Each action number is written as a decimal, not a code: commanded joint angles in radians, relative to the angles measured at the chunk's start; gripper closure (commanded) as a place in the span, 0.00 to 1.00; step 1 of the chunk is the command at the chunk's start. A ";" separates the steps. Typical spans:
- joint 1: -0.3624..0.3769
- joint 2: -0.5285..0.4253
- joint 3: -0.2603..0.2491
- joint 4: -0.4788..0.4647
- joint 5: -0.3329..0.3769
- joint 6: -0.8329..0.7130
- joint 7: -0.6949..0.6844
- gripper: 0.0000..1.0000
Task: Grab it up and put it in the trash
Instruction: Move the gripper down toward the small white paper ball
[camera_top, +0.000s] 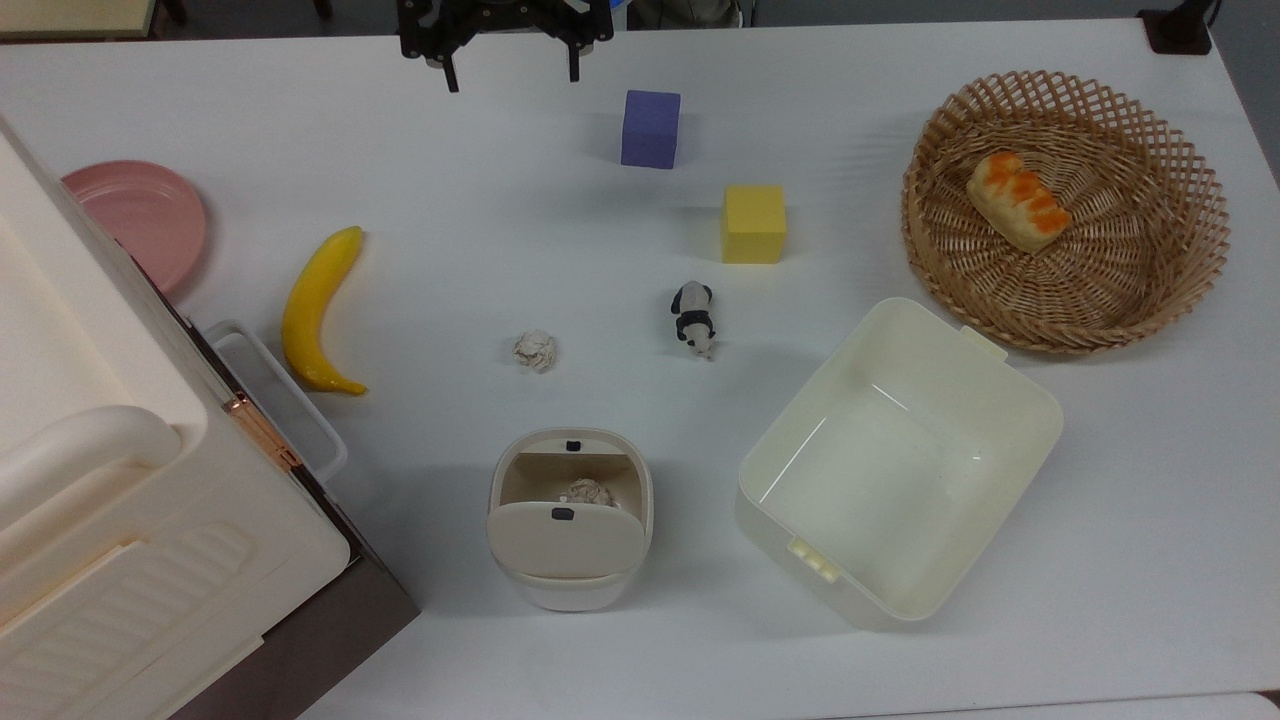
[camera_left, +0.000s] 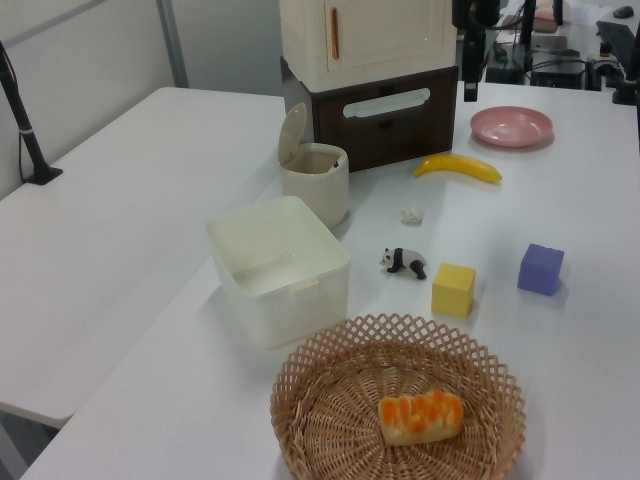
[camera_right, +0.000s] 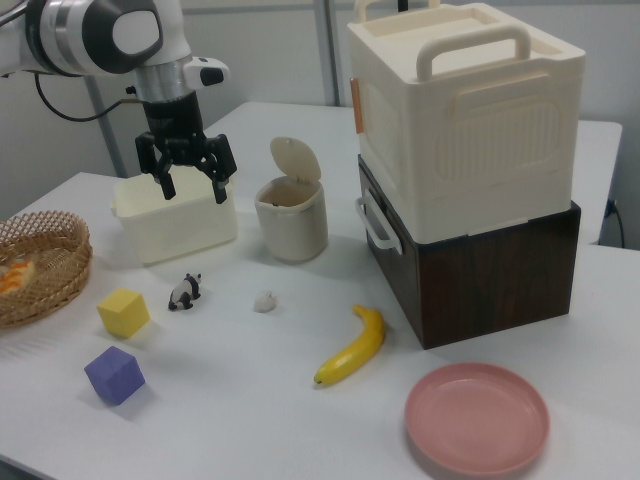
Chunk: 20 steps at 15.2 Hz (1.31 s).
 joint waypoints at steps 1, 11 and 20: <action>0.004 0.022 -0.010 -0.002 0.010 0.032 -0.022 0.00; -0.002 0.102 -0.013 0.003 0.020 0.147 -0.022 0.00; -0.017 0.318 -0.012 0.004 -0.045 0.254 -0.045 0.00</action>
